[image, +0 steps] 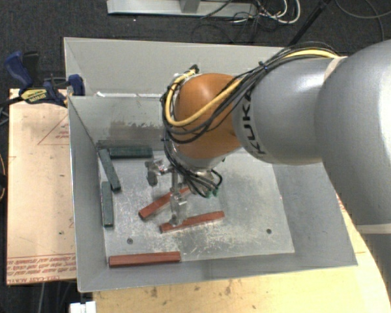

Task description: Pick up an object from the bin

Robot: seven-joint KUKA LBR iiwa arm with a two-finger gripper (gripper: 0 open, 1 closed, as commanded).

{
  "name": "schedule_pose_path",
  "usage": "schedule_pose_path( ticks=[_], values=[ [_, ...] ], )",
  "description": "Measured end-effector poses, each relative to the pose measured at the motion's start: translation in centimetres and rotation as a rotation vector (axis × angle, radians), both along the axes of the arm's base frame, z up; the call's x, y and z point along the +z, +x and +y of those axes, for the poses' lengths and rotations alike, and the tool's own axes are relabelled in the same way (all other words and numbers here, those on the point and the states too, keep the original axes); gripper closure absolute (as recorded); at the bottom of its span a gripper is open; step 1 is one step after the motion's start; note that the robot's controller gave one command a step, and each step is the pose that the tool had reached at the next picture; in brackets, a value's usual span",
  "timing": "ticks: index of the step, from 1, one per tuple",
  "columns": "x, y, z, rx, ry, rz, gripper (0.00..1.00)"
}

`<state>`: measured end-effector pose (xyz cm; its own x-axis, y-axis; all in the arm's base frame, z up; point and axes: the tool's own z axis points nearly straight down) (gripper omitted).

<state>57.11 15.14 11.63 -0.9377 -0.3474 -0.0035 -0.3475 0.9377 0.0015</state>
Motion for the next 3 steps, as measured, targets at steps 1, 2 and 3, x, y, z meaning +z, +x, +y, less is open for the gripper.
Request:
schedule_pose_path(
  ticks=[1, 2, 3],
  values=[
    [-2.64, 1.70, -1.43, 0.349, -0.001, 0.000, 1.00],
    [-2.63, 1.70, -1.43, 0.349, -0.001, 0.000, 0.00],
    [-2.63, 1.70, -1.42, 0.349, 0.000, 0.000, 0.00]
  ],
)
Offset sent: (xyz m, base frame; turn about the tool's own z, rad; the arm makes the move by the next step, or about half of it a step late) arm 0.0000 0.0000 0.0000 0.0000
